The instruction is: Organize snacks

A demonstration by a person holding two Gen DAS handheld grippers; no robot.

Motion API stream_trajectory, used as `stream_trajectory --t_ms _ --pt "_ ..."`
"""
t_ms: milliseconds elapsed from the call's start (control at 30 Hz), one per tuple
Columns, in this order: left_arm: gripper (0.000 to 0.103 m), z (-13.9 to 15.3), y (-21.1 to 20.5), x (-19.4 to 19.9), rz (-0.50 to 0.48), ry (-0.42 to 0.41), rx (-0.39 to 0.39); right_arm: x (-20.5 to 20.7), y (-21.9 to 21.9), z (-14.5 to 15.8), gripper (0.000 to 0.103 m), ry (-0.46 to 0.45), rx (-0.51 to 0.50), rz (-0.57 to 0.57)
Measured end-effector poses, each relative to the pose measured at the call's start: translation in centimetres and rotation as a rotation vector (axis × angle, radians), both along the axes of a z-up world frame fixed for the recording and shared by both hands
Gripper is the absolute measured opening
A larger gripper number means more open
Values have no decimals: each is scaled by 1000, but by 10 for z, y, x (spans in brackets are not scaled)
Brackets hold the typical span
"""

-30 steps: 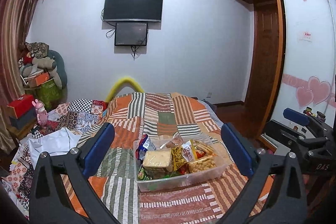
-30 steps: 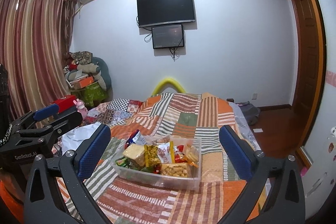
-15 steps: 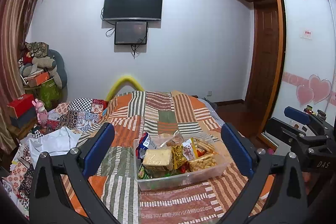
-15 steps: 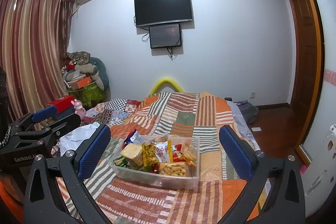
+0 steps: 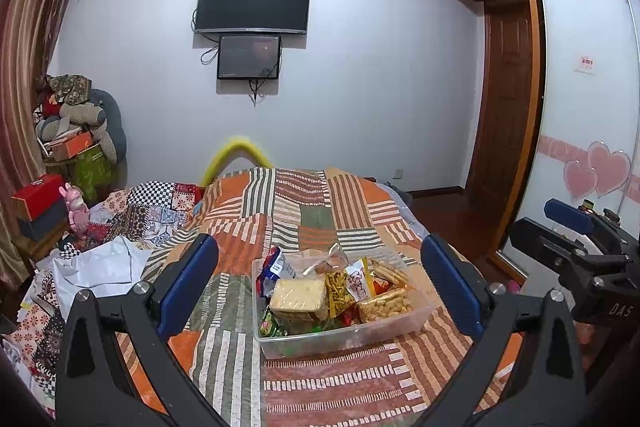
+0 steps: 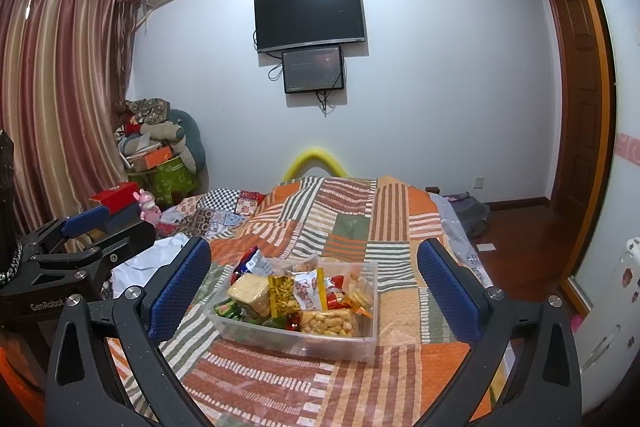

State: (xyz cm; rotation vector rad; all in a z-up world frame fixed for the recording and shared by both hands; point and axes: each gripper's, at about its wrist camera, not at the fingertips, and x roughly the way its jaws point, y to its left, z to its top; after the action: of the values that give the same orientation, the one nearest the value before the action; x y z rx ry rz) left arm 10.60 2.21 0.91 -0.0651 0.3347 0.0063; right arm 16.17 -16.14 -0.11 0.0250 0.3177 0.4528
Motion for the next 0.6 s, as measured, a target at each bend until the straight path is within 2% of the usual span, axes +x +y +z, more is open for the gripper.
stream_trajectory --t_ms 600 --pt "103 -1 -1 1 -16 2 -18 1 -3 0 103 5 0 -4"
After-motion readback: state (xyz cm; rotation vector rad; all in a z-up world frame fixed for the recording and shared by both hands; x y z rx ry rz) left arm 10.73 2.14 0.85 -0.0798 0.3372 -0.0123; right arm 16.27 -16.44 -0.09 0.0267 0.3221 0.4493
